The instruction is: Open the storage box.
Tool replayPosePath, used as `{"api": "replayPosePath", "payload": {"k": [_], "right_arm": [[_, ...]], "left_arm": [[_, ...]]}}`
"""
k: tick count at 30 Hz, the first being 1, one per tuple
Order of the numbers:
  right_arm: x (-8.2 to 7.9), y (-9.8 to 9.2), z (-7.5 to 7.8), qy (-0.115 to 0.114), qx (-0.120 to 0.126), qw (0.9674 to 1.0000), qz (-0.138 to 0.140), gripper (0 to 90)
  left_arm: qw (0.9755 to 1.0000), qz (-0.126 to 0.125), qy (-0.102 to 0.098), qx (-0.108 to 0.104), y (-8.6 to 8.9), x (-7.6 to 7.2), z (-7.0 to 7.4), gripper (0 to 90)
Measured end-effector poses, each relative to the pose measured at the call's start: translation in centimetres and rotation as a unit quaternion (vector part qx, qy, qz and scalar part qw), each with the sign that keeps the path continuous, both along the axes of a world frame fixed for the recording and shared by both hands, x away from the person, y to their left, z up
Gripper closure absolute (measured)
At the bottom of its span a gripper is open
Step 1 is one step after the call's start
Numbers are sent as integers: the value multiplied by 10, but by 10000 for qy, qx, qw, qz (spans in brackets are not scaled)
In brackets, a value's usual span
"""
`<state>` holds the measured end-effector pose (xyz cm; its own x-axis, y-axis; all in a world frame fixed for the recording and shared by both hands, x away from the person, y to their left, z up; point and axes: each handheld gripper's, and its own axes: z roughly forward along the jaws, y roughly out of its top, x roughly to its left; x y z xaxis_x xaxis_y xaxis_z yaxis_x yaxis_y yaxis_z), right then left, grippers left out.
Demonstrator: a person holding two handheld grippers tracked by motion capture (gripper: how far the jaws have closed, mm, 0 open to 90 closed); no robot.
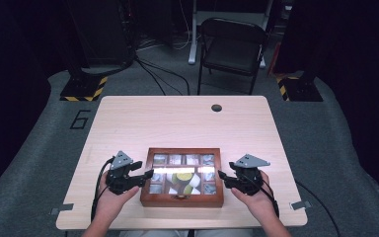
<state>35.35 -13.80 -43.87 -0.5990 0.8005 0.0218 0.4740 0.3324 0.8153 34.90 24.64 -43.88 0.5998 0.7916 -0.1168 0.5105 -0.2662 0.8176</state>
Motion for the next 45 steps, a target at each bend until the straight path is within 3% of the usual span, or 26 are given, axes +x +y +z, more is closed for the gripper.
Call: {"api": "replayPosePath", "payload": {"k": [9, 13, 21, 26, 30, 33, 41, 42, 45], "right_arm": [[-14, 11, -4, 45, 24, 9993, 378, 453], [-24, 15, -9, 52, 8, 9986, 534, 446], [-39, 12, -20, 121, -101, 9974, 697, 398], [-51, 6, -28, 169, -197, 9964, 812, 395], [-53, 4, -34, 281, -242, 9957, 844, 403], [-51, 3, -39, 421, -214, 9951, 870, 405], [-50, 3, -44, 445, -172, 9942, 965, 396], [-51, 4, -45, 402, -307, 9938, 986, 402], [-53, 7, -46, 323, -555, 9931, 979, 421]], "left_arm": [[9994, -346, 75, 58, -1, -21, -9, 430], [9993, -358, 8, 63, 3, -28, -12, 403], [9993, -341, 98, 115, 8, -41, -27, 338], [9981, -485, 195, 330, 5, -48, -37, 355], [9978, -474, 242, 384, 4, -52, -41, 380], [9979, -478, 318, 307, 7, -51, -43, 385], [9967, -569, 357, 453, 8, -54, -48, 387], [9960, -593, 325, 576, 7, -54, -48, 387], [9954, -624, 363, 633, 6, -53, -49, 395]]}}
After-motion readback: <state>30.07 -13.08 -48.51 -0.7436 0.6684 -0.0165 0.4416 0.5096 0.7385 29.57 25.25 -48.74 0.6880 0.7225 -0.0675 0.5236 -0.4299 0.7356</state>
